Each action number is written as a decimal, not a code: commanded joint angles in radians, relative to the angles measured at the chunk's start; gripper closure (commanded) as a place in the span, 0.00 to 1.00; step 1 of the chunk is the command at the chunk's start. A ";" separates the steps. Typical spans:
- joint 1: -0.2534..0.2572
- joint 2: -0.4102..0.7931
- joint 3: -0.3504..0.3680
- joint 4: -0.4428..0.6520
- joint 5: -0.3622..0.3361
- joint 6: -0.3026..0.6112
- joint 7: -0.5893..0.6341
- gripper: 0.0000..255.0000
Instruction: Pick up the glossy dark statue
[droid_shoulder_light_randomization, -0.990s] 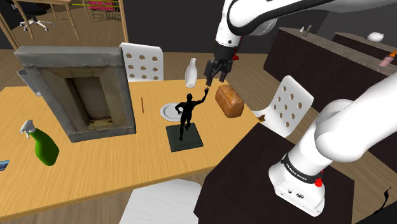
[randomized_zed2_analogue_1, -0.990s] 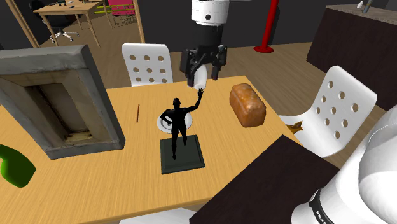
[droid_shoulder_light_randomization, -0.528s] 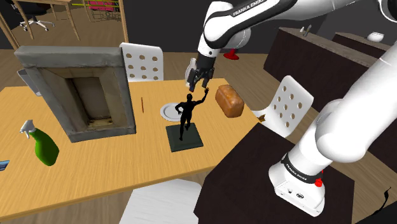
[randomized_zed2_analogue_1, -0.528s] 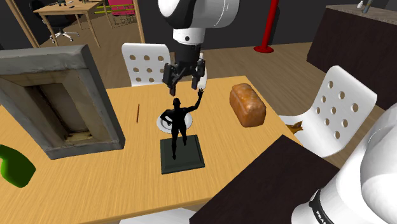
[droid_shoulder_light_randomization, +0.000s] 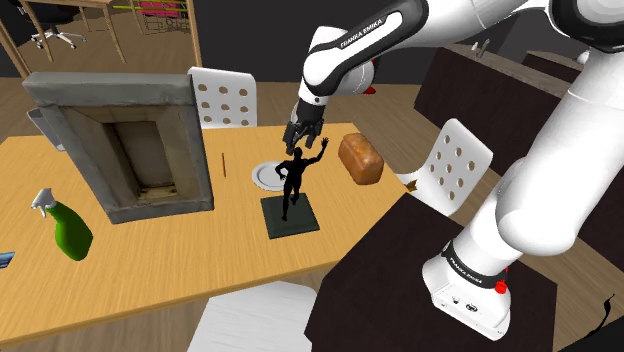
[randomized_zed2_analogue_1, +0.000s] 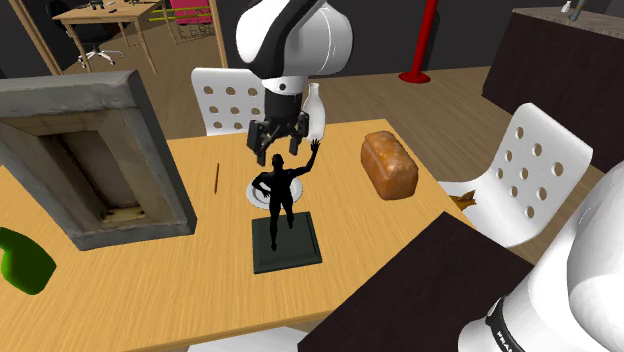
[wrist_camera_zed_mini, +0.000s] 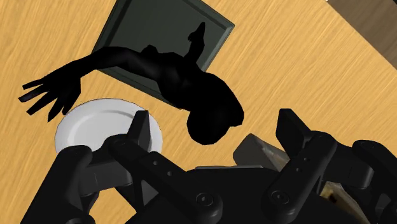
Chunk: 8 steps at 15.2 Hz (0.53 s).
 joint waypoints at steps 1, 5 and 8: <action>0.000 0.019 0.001 -0.006 0.007 0.025 -0.009 0.00; 0.000 0.025 0.001 -0.008 0.009 0.033 -0.011 1.00; -0.001 0.025 0.001 -0.008 0.009 0.032 -0.012 1.00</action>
